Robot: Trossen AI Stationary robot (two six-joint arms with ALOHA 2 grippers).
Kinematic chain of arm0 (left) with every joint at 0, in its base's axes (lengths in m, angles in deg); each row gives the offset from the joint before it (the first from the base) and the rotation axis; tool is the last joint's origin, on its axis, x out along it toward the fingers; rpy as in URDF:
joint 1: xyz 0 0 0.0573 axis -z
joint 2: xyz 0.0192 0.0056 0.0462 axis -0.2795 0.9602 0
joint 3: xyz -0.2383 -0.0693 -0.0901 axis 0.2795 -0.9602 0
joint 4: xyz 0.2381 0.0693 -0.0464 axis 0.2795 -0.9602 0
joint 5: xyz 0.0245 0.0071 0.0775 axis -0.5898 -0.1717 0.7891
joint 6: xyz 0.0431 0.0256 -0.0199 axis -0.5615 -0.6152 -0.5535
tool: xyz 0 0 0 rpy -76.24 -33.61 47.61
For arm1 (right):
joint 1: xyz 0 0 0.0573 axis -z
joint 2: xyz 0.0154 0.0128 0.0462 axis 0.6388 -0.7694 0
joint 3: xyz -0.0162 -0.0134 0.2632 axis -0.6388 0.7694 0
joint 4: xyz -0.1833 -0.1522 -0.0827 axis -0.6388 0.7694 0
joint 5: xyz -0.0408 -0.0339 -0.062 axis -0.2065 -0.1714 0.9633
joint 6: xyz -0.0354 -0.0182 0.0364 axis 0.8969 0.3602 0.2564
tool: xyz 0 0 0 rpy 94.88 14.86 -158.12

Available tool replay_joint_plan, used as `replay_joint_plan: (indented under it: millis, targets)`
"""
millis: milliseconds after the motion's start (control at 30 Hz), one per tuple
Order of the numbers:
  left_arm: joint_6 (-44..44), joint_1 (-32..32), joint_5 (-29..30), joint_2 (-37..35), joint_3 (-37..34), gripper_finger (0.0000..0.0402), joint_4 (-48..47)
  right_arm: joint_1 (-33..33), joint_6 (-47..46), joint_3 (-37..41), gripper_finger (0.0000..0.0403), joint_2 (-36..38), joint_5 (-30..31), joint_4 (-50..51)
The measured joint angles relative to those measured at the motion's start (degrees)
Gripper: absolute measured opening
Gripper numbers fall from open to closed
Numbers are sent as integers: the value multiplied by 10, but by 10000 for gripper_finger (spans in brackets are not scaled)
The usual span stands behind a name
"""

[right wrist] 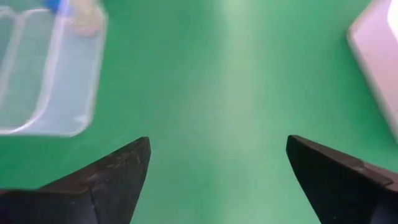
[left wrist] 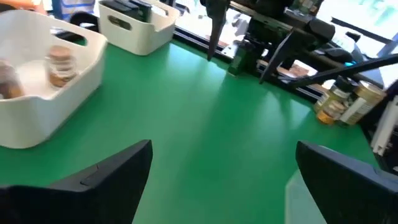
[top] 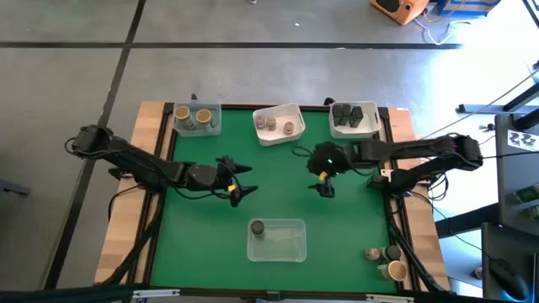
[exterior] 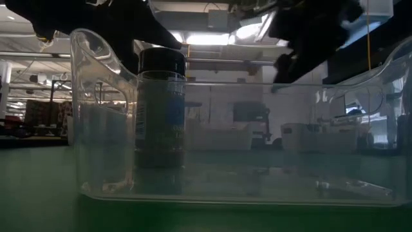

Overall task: Sort spices by type
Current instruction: Put the green seasoning can into the right white bin

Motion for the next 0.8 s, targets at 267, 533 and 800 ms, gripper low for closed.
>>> replay_joint_plan:
  millis: [267, 533, 800]
  targets:
    - [7, 40, 1, 76, 0, 379, 115, -85, -86, 95, 374, 99, 62, -44]
    - [22, 76, 15, 153, 41, 379, 145, -174, -164, 103, 374, 139, 121, 9]
    - [-31, 89, 18, 185, 91, 379, 136, -197, -259, 51, 374, 170, 211, 238]
